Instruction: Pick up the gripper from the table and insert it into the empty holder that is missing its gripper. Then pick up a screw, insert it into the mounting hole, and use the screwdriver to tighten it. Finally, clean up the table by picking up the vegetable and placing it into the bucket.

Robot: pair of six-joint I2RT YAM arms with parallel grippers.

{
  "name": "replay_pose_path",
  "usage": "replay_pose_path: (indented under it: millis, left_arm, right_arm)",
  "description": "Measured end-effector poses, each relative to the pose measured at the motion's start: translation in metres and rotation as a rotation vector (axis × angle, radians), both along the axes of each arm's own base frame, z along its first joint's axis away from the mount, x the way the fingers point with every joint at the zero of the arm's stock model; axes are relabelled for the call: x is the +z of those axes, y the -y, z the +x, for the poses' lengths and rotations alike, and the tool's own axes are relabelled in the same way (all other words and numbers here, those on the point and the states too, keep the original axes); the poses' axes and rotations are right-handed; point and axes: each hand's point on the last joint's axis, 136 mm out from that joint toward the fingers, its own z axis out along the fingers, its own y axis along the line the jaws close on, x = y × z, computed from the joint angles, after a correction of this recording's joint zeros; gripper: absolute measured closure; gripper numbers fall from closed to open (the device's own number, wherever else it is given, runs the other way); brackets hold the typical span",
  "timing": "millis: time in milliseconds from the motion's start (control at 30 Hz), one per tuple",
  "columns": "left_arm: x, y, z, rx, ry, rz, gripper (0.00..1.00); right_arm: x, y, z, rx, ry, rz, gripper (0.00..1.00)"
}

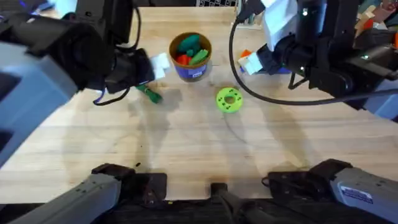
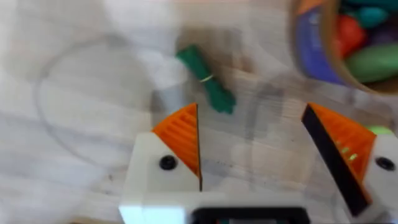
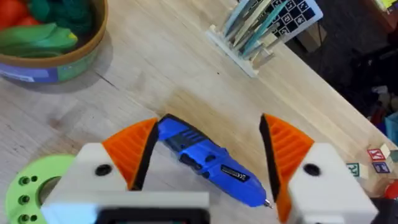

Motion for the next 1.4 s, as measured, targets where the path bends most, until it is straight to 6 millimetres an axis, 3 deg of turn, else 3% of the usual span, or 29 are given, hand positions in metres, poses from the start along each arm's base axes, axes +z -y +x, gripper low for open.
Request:
replay_pose_path:
  millis: [167, 367, 500, 567, 733, 800, 933, 1067, 1233, 1300, 1400]
  left_arm:
    - [-0.037, -0.039, 0.004, 0.393, -0.137, -0.118, 0.015]
    - [-0.072, -0.04, 0.02, 0.504, -0.205, -0.176, 0.015]
    - [-0.102, -0.035, 0.008, 0.527, -0.341, -0.158, 0.034]
    - [-0.114, -0.034, 0.002, 0.534, -0.395, -0.149, 0.18]
    - [-0.114, -0.033, 0.003, 0.517, -0.406, -0.151, 0.945]
    - [-0.112, -0.031, -0.001, 0.512, -0.42, -0.157, 0.988]
    - [-0.092, -0.028, -0.007, 0.498, -0.434, -0.163, 0.988]
    - [-0.038, -0.014, 0.027, 0.432, -0.253, -0.229, 0.99]
    - [0.039, 0.031, 0.078, 0.217, 0.089, -0.325, 0.991]
    - [0.055, 0.054, 0.088, 0.107, 0.17, -0.334, 0.991]
    - [0.064, 0.085, 0.097, -0.047, 0.238, -0.309, 0.991]
  right_arm:
    - [0.0, 0.0, 0.0, 0.0, 0.0, 0.0, 0.042]
    - [0.0, 0.0, 0.0, 0.0, 0.0, 0.0, 0.042]
    - [0.0, 0.0, 0.0, 0.0, 0.0, 0.0, 0.042]
    - [0.0, 0.0, 0.0, 0.0, 0.0, 0.0, 0.042]
    - [0.0, 0.0, 0.0, 0.0, 0.0, 0.0, 0.042]
    - [0.0, 0.0, 0.0, 0.0, 0.0, 0.0, 0.041]
    - [0.003, 0.0, -0.001, 0.0, 0.008, 0.003, 0.041]
    - [0.009, 0.001, -0.002, 0.0, 0.025, 0.011, 0.041]
    - [0.01, 0.001, -0.002, 0.0, 0.027, 0.012, 0.041]
    - [0.01, 0.001, -0.002, 0.0, 0.027, 0.012, 0.04]
    - [0.01, 0.001, -0.002, 0.0, 0.027, 0.012, 0.04]
